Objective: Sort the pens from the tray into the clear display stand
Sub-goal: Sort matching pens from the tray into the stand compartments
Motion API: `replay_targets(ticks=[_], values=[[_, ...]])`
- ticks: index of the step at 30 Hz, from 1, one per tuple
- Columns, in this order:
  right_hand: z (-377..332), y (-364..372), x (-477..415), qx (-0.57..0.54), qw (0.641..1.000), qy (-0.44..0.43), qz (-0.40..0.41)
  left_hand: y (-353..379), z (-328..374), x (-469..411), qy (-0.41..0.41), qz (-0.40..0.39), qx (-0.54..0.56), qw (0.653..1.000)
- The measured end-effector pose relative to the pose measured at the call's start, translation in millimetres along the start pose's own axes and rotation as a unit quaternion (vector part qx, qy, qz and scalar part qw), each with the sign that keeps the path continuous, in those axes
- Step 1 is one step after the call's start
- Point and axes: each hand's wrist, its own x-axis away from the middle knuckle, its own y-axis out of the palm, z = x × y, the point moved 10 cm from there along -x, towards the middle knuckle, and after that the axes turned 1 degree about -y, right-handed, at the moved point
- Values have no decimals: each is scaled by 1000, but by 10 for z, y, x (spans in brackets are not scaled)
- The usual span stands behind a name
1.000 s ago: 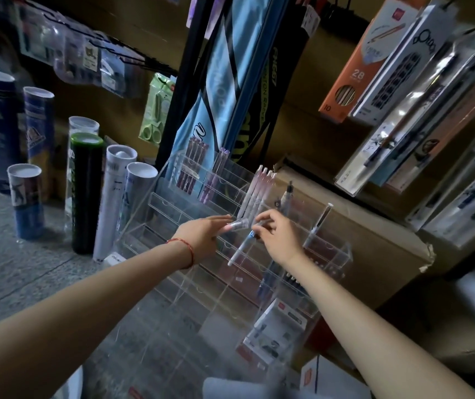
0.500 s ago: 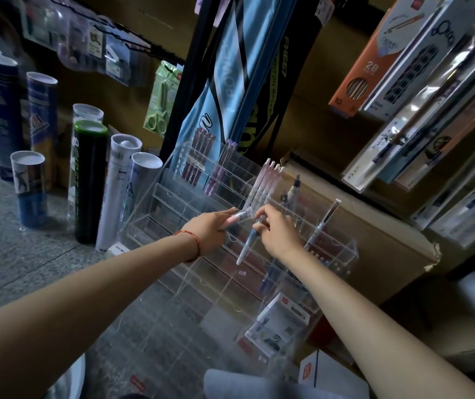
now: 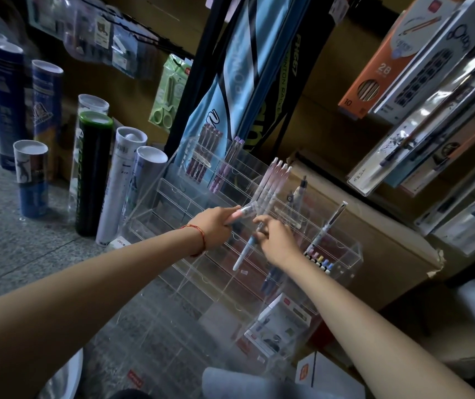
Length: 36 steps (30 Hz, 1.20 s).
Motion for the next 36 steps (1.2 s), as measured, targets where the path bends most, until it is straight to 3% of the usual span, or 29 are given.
replay_targets(ticks=[2, 4, 7, 11, 17, 21, 24, 28, 32, 34, 36], values=[[-95, -72, 43, -30, 999, -19, -3, -92, 33, 33, 5, 43, 30, 999], [-248, -269, 93, -144, 988, -45, 23, -139, 57, 81, 3, 64, 92, 994], [-496, -425, 194, -329, 942, -67, -2, -49, 82, 93, -20, 16, 203, 979], [-528, -365, 253, -401, 915, -47, 8, 75, 71, 128, -59, -17, 258, 964], [-152, -471, 196, -511, 853, 67, 84, 208, 239, 144, -67, -39, 332, 940], [-191, -449, 210, -509, 859, 49, 29, 289, 199, 151, -113, -54, 399, 908], [-253, -418, 233, -547, 836, 42, -10, 296, 155, 149, -132, -70, 429, 891], [-251, -423, 214, -554, 831, 45, -3, 258, 107, 130, -136, -70, 415, 897], [-256, -546, 195, -503, 863, 23, 40, 233, 83, 80, -131, -34, 391, 910], [-207, -810, 211, -465, 872, -2, 150, 106, 48, 25, -112, 39, 282, 952], [-195, -1214, 322, -410, 857, -43, 308, -103, 47, -5, -69, 126, 133, 981]])
